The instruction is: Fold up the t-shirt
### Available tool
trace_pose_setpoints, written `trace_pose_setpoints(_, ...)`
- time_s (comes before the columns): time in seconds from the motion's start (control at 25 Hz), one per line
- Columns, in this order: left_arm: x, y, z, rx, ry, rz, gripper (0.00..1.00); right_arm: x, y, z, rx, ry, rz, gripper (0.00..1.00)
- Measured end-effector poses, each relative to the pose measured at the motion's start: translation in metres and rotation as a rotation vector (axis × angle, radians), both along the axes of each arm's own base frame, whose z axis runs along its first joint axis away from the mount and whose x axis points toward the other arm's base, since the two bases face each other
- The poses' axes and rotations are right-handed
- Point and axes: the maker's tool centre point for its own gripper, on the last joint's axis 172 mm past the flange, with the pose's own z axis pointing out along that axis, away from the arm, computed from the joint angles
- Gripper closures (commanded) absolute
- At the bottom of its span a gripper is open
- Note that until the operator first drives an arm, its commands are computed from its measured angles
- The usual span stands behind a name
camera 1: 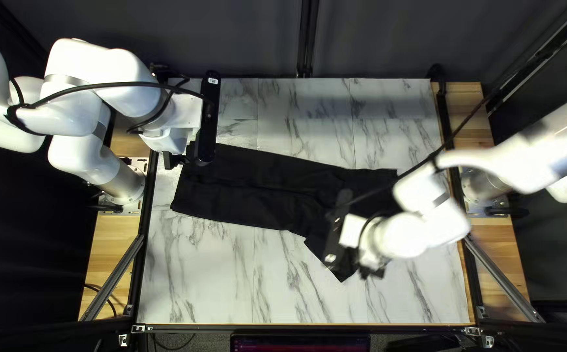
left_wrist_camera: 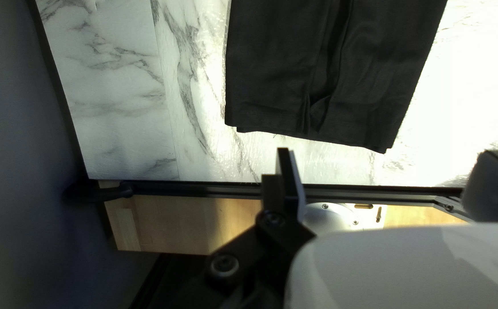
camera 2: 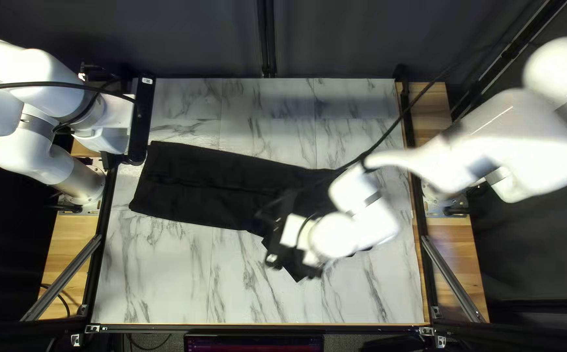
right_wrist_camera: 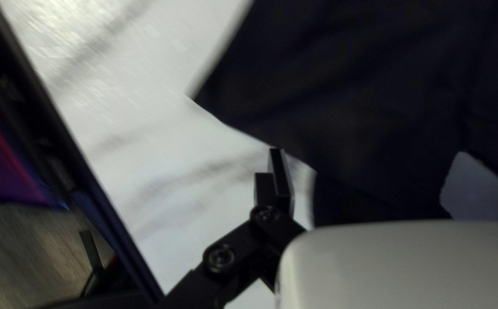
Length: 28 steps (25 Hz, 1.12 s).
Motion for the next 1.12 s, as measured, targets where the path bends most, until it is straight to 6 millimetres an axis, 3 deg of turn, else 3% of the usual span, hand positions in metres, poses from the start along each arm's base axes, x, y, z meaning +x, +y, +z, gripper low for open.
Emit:
trace_pose_setpoints(0.16, 0.0, 0.0, 0.0, 0.0, 0.0, 0.0, 0.0, -0.011, -0.01, -0.008, 0.018, -0.015, 0.004, 0.0)
trace_pose_setpoints(0.4, 0.0, 0.0, 0.0, 0.0, 0.0, 0.0, 0.0, -0.005, -0.001, -0.023, 0.031, -0.023, 0.066, 0.0)
trace_pose_setpoints(0.76, 0.0, 0.0, 0.0, 0.0, 0.0, 0.0, 0.0, -0.005, -0.001, -0.025, 0.031, -0.027, 0.074, 0.0)
trace_pose_setpoints(1.12, 0.0, 0.0, 0.0, 0.0, 0.0, 0.0, 0.0, -0.003, -0.003, -0.047, -0.067, -0.166, 0.233, 0.0)
